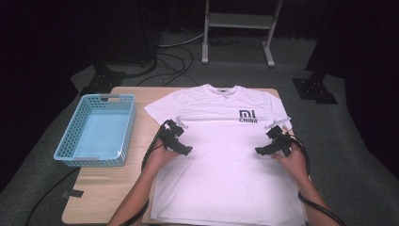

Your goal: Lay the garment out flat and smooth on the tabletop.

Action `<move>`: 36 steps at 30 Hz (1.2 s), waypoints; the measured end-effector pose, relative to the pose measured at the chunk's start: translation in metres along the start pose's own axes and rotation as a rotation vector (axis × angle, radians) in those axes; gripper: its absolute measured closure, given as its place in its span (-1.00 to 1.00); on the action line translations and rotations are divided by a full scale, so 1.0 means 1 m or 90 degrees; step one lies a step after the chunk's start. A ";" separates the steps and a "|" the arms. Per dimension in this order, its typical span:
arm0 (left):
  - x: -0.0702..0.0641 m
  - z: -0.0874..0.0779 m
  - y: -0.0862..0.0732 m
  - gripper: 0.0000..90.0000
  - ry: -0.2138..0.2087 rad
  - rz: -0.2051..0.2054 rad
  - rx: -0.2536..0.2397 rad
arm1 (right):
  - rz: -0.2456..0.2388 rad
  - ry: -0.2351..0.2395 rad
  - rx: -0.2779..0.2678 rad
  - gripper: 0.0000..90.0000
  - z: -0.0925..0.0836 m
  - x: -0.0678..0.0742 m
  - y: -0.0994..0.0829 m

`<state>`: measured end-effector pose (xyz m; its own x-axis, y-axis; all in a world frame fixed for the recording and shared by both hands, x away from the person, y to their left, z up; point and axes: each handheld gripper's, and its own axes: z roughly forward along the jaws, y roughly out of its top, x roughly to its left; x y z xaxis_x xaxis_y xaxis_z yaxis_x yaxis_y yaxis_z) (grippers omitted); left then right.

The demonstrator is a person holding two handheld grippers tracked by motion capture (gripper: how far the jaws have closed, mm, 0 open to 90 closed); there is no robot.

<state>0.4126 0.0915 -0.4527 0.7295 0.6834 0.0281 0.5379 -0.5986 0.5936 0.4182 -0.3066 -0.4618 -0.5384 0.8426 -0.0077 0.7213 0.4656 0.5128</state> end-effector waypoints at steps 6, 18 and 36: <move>-0.009 0.003 -0.020 -0.90 -0.009 -0.002 0.024 | 0.012 0.008 -0.012 -0.90 -0.001 0.005 -0.015; -0.021 -0.012 -0.044 -0.89 0.002 -0.013 0.004 | 0.006 0.012 -0.035 -0.92 -0.007 0.013 -0.030; -0.032 -0.023 -0.052 -0.89 -0.010 -0.009 0.031 | -0.008 0.022 -0.044 -0.93 -0.012 0.020 -0.040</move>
<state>0.3516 0.1103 -0.4661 0.7284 0.6851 0.0075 0.5677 -0.6095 0.5534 0.3730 -0.3113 -0.4728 -0.5632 0.8262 0.0145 0.6829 0.4556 0.5710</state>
